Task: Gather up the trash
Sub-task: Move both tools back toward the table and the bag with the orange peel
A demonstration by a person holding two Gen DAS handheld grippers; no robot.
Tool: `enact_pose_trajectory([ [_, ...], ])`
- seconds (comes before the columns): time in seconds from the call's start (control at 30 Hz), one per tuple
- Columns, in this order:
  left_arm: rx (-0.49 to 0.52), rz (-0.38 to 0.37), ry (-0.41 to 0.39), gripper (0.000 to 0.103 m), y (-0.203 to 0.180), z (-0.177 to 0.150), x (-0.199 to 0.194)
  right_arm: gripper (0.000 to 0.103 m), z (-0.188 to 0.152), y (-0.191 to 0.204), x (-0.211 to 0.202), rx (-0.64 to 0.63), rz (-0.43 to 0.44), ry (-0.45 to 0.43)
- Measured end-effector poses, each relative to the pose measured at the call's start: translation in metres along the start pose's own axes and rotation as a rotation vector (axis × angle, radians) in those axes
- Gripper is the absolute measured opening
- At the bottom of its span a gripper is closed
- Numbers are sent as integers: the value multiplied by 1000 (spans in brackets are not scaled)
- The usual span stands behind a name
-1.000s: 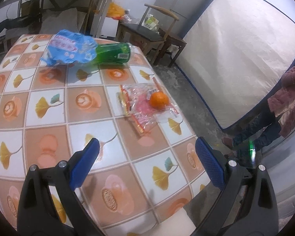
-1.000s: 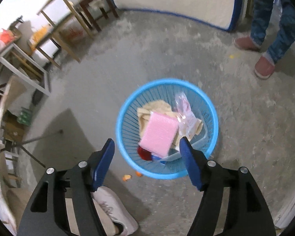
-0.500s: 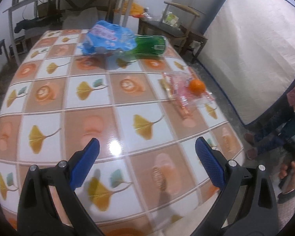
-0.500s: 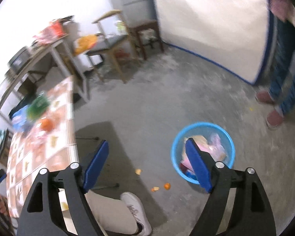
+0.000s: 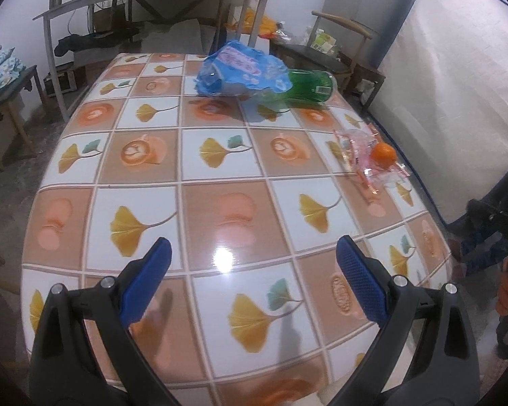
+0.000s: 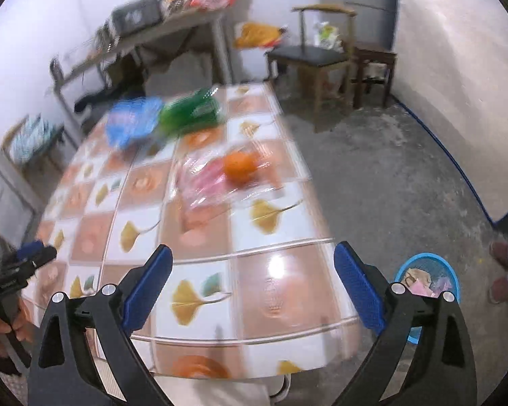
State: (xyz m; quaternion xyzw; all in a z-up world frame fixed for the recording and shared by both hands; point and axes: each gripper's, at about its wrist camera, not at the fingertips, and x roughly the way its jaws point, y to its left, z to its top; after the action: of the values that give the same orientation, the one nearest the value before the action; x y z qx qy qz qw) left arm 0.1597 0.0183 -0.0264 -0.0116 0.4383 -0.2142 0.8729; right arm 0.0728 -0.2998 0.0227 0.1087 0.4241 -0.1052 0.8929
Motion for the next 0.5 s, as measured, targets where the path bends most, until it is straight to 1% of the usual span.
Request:
enact_pose_trajectory([
  [0.1, -7, 6, 2, 94, 6, 0, 3, 93, -2, 31, 16, -36, -12, 46],
  [0.2, -15, 16, -4, 94, 13, 1, 5, 94, -2, 56, 26, -73, -45, 65],
  [0.27, -5, 18, -4, 94, 15, 3, 7, 95, -1, 68, 31, -101, -77, 63],
  [0.37, 5, 27, -4, 94, 20, 6, 11, 96, 4, 85, 32, -157, -132, 37],
  [0.5, -20, 15, -4, 94, 27, 13, 14, 96, 14, 91, 28, -221, -195, -8],
])
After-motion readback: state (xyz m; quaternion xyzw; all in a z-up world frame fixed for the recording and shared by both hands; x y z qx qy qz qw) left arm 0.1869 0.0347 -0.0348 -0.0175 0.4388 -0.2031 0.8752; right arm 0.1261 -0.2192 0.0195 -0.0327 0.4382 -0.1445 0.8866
